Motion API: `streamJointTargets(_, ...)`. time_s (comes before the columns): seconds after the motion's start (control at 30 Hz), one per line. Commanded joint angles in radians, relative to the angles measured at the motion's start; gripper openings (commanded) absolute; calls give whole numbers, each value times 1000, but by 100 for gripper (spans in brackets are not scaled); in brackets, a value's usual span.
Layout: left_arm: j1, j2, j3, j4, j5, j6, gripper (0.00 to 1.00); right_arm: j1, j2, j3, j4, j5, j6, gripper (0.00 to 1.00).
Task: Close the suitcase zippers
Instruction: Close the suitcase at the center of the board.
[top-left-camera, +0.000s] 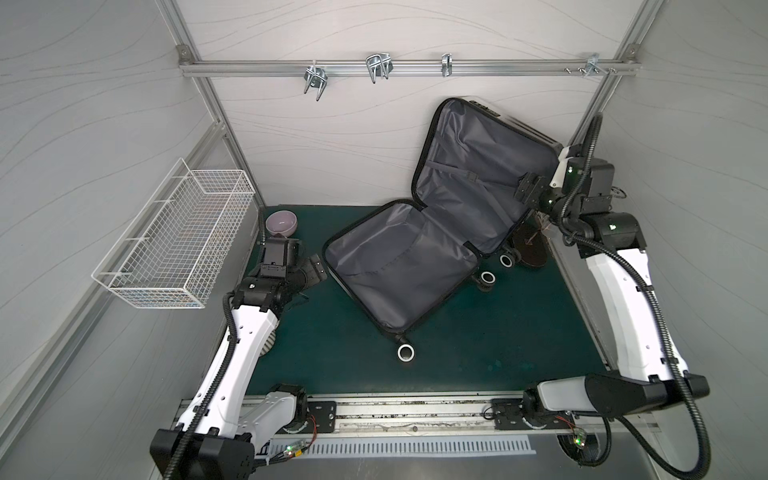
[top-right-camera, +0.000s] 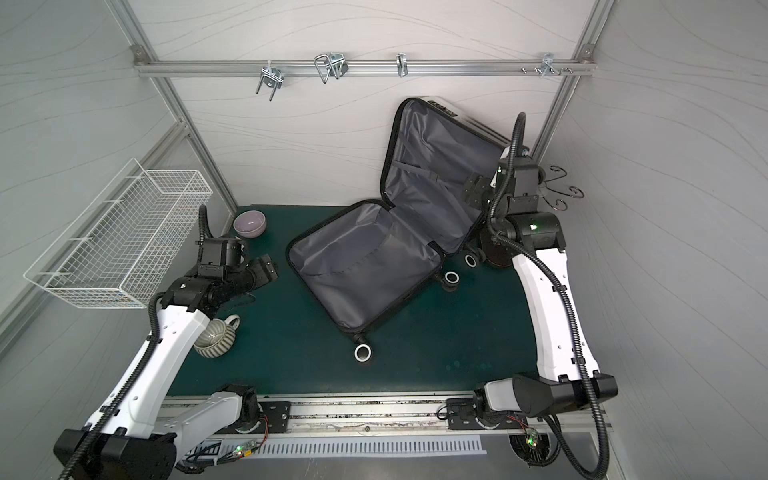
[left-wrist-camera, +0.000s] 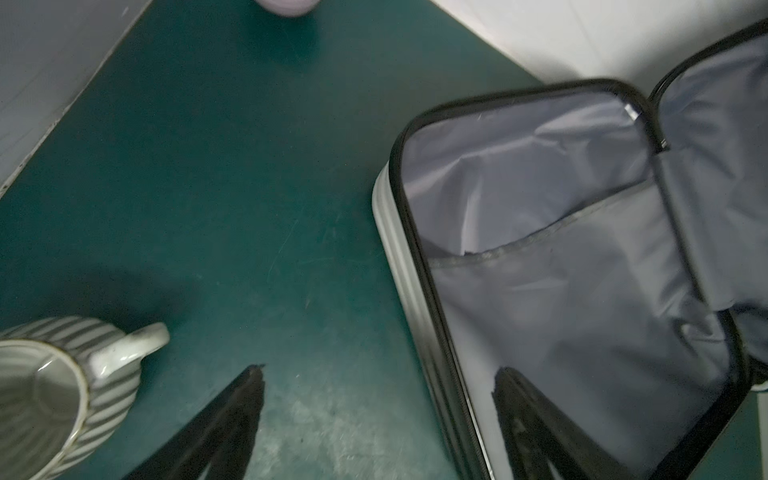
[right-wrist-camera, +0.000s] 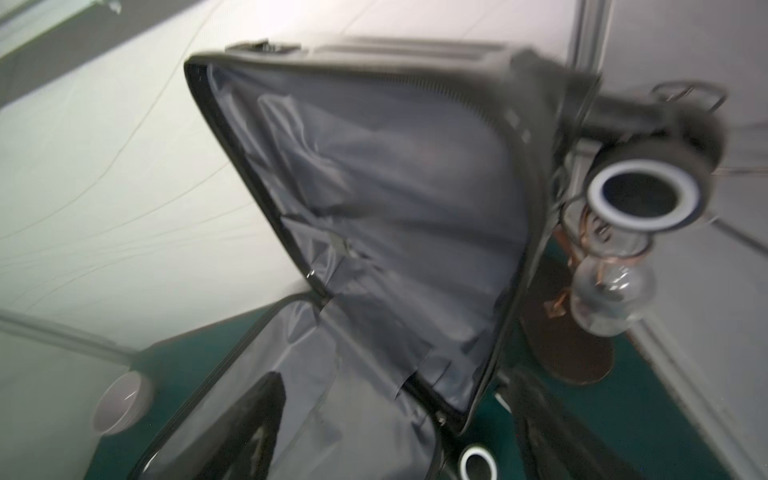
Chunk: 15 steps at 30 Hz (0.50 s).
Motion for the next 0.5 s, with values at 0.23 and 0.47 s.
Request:
streamJointTargets(0.23,7,27,-74,-53,235,-56,99,-152,214,274,-144,18,-117,83)
streamJointTargets(0.47,-19,3,-186,49,342,-124,99,-154,245,223,-18,-55,-120,76)
